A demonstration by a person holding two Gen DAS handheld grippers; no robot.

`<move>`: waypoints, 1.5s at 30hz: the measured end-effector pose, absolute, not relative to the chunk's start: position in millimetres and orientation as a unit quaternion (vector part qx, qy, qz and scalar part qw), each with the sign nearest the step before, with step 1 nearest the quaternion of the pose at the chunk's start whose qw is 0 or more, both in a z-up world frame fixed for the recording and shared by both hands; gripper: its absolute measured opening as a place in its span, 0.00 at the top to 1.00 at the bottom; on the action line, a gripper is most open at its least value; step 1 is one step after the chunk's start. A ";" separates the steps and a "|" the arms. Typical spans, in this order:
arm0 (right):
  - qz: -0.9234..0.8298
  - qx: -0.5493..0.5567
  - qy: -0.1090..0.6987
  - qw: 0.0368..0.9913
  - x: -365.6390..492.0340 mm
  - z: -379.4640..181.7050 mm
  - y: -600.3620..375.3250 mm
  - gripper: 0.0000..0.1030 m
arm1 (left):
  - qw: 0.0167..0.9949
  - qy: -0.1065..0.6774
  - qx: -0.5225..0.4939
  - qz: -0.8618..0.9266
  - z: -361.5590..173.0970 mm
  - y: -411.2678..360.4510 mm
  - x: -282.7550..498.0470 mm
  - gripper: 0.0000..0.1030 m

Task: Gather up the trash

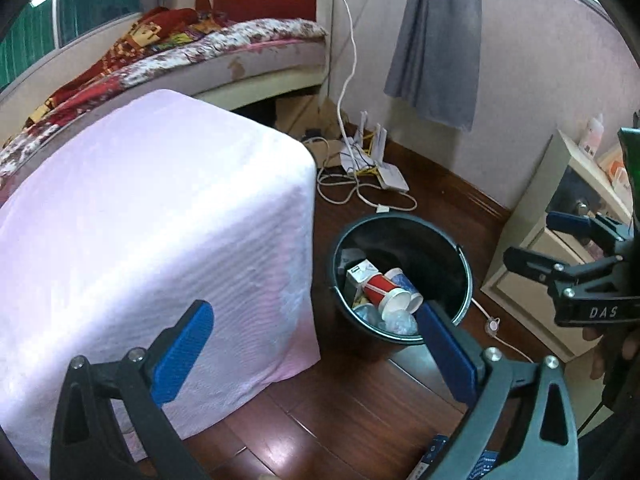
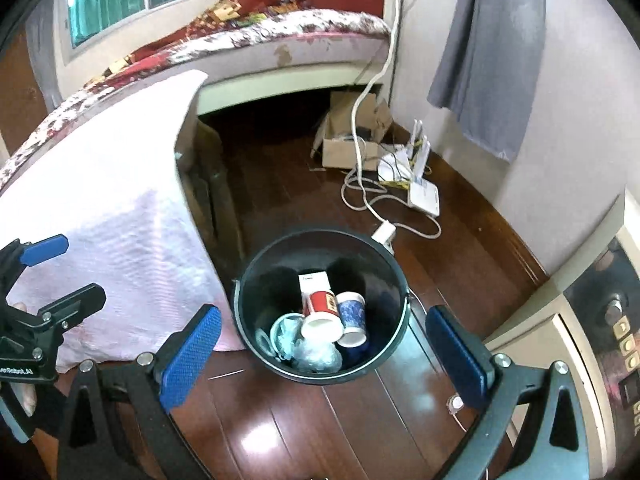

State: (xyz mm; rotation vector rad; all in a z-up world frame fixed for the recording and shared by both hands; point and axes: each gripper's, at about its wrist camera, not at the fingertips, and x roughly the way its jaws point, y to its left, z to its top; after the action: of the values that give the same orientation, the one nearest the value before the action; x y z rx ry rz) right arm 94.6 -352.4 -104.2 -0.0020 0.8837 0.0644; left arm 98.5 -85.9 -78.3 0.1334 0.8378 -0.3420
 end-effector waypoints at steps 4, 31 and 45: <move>0.042 -0.011 0.414 0.909 86.0 -89.3 -335.8 0.00 | 0.905 0.392 0.064 -0.155 -66.5 -74.5 84.9 0.01; 0.031 0.000 0.282 0.959 -59.6 23.4 -289.0 0.00 | 0.956 0.279 0.047 -0.081 14.8 -20.1 -31.7 0.01; -0.012 0.050 0.290 0.956 -88.6 57.5 -300.5 0.00 | 0.960 0.256 0.053 -0.104 48.4 -28.5 -52.5 0.01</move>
State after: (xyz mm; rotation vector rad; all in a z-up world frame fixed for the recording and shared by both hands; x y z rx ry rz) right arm -88.6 -300.5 57.5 0.1015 0.5880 -0.0238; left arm -52.5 -28.5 48.4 0.1068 0.5194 -0.2116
